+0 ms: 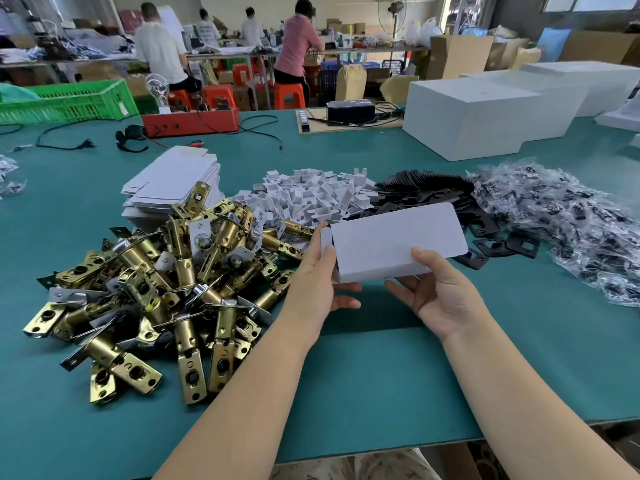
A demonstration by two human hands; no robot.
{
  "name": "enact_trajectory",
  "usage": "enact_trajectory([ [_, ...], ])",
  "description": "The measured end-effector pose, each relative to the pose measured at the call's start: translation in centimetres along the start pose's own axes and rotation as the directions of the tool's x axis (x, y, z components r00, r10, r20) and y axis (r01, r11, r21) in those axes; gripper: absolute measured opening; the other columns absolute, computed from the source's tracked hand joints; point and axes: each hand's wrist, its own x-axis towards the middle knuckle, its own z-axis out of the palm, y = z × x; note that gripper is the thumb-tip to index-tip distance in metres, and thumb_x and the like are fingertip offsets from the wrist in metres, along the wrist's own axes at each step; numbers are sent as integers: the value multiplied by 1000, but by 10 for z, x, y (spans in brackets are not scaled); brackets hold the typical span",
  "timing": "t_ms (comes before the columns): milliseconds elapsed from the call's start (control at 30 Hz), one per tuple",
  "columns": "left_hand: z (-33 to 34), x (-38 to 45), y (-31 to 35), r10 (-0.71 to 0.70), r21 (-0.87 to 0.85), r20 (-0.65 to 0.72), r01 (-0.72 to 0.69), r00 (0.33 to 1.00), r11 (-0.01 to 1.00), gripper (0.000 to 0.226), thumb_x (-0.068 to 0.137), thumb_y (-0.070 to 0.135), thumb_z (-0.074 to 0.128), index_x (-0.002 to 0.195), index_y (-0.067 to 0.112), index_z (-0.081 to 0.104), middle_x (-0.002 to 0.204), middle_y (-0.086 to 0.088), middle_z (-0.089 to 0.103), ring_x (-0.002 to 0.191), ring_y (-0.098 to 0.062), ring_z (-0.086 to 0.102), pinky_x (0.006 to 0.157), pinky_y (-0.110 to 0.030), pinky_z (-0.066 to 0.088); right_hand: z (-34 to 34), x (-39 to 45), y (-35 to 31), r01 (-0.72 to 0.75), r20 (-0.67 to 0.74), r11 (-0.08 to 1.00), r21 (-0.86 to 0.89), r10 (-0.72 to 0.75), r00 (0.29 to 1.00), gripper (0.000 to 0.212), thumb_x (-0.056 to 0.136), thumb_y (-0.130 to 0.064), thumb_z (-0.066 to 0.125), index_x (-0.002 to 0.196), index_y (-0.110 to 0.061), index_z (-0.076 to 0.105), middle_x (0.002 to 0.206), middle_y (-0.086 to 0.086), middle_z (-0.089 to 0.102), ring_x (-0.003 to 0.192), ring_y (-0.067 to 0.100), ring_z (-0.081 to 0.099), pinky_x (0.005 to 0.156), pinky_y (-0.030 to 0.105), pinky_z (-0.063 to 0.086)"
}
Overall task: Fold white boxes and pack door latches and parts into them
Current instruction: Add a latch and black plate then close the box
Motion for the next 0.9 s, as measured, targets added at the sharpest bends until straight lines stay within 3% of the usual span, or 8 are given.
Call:
enact_trajectory([
  [133,-1,2,-1,-5,-30,-33,4,999,1000,33,107,34,30,121,59,47,110,-8,61,68,-18,57,55,-31,54,2,-2,3,12,49,993,-114,-6,999,26,64,-18,69,90,-16,65,86,1,73,72,15,71,53,31,57],
  [233,-1,4,0,-17,-74,-39,14,999,997,31,107,34,30,121,43,56,103,-9,67,65,-19,64,59,-32,56,2,-2,3,8,54,998,-63,-4,999,27,65,-18,67,92,-17,64,85,0,73,69,15,70,54,30,57],
  [400,-2,0,5,-9,-1,-28,9,1000,1000,29,104,41,38,103,56,63,97,-1,71,67,-18,67,57,-31,55,1,-3,2,22,59,997,-71,-18,998,28,66,-18,67,94,-17,63,85,-1,73,69,15,70,54,29,57],
  [500,-3,-2,6,-3,71,-72,8,997,997,28,103,45,35,120,54,56,107,-2,68,72,-17,66,50,-28,51,2,-5,3,26,75,993,-113,-18,997,18,65,-17,69,83,-16,69,85,1,74,72,16,72,54,31,57],
  [600,0,-4,5,12,104,-67,-5,998,995,39,104,50,27,136,41,49,118,-4,64,90,-21,64,56,-31,53,4,-6,2,20,60,991,-136,-12,998,22,65,-19,69,86,-14,64,85,1,74,73,16,72,53,32,57],
  [667,1,-7,6,27,35,5,-28,1000,999,52,99,59,19,134,36,50,124,-4,65,108,-24,62,73,-39,57,5,-5,3,14,44,990,-142,-7,999,26,66,-20,69,89,-14,59,84,0,74,72,16,72,52,31,57],
  [733,2,-10,9,45,-47,63,-42,997,998,59,92,63,20,134,33,49,126,-2,65,117,-25,59,89,-45,52,5,-5,3,5,30,991,-136,-1,1000,28,66,-21,68,90,-15,56,81,0,74,71,16,72,51,31,56],
  [900,0,-12,13,32,-253,147,6,989,967,48,98,44,37,141,24,46,133,-7,61,123,-28,56,91,-40,52,5,-4,4,-35,26,995,-93,37,999,30,66,-23,68,94,-18,61,82,-1,73,72,17,72,53,30,56],
])
